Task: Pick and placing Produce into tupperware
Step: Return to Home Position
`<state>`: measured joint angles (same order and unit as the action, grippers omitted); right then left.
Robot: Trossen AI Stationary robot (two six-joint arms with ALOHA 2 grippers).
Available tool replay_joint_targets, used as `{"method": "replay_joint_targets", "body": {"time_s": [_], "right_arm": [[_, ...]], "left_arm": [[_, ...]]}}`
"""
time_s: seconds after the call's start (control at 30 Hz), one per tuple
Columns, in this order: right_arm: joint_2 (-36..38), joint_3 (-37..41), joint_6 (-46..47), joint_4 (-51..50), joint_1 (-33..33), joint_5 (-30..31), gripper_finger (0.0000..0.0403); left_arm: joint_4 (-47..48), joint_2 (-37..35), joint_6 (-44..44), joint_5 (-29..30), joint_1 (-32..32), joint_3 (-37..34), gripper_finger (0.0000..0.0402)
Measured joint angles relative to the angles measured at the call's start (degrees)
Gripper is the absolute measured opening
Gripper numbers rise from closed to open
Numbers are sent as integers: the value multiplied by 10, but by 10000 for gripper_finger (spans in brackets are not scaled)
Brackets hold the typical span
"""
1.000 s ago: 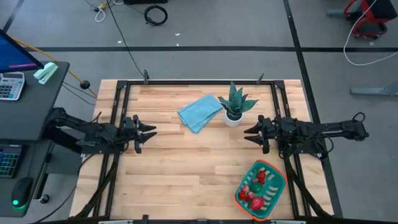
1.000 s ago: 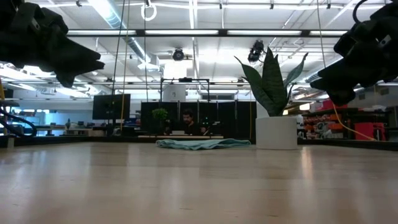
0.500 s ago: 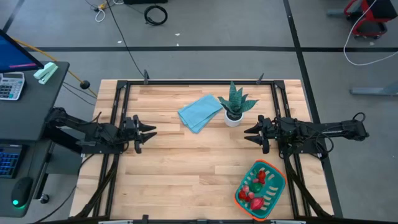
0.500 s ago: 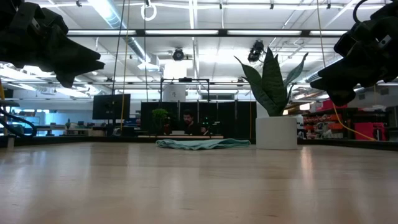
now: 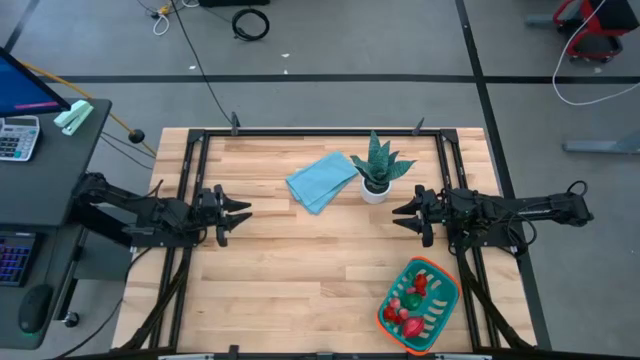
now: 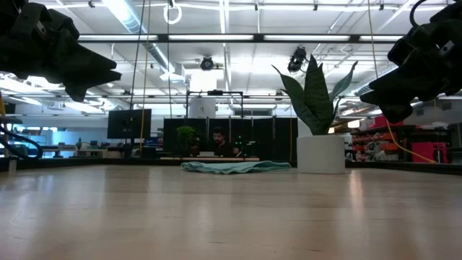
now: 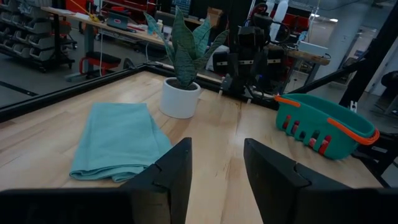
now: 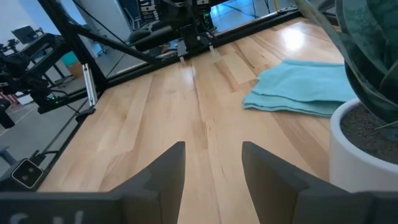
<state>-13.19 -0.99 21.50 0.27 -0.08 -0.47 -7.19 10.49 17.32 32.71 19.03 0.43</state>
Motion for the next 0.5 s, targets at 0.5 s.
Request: {"method": "replay_joint_targets", "body": {"time_s": [0.5], "right_arm": [[0, 0, 0, 0, 0, 0, 167]], "left_arm": [[0, 0, 0, 0, 0, 0, 141]]}}
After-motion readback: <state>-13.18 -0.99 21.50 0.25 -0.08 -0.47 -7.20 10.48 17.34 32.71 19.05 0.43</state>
